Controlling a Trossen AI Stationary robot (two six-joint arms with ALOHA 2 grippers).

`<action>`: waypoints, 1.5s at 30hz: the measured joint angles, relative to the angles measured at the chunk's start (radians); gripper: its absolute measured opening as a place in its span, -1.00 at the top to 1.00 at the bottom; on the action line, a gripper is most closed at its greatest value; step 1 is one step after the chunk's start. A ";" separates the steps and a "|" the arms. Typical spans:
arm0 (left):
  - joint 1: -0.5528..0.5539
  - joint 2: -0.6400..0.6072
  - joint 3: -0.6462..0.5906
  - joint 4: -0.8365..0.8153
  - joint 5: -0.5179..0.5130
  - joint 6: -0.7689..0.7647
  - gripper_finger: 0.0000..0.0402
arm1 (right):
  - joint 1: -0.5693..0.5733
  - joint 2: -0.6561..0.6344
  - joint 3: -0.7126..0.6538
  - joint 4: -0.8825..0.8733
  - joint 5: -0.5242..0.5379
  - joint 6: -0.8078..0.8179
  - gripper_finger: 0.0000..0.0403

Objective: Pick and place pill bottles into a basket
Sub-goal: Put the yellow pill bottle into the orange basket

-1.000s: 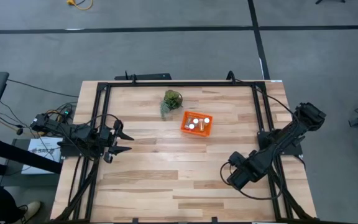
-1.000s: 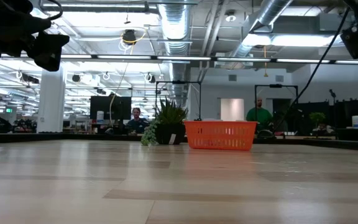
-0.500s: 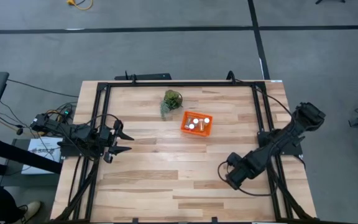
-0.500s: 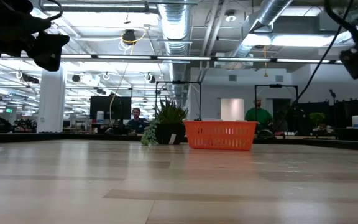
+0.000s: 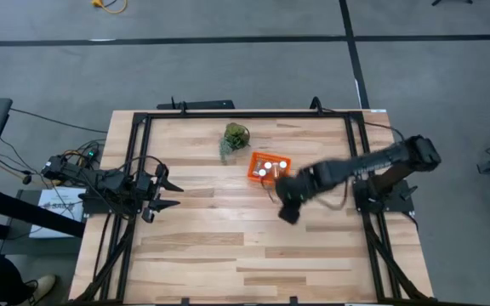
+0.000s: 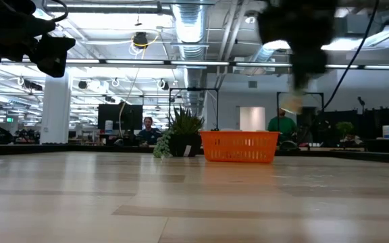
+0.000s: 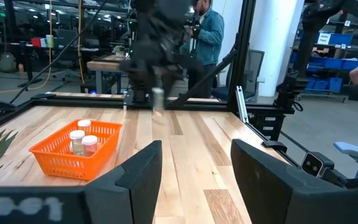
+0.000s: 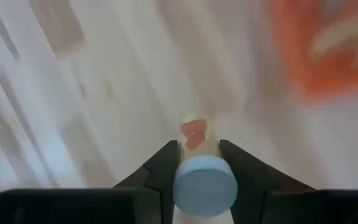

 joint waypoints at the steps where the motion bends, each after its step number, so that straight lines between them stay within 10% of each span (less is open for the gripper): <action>1: 0.000 0.000 0.000 0.000 0.000 0.000 0.10 | -0.042 0.000 0.025 0.006 0.001 -0.060 0.50; 13: 0.000 0.000 0.000 0.000 0.000 0.000 0.10 | -0.400 0.150 0.205 0.010 -0.073 -0.483 0.49; 36: 0.000 0.000 0.000 -0.001 0.000 0.000 0.10 | -0.373 0.365 0.377 -0.194 -0.084 -0.644 0.45; 45: 0.000 0.000 0.000 -0.001 0.000 0.000 0.10 | -0.377 0.365 0.377 -0.192 -0.050 -0.647 0.07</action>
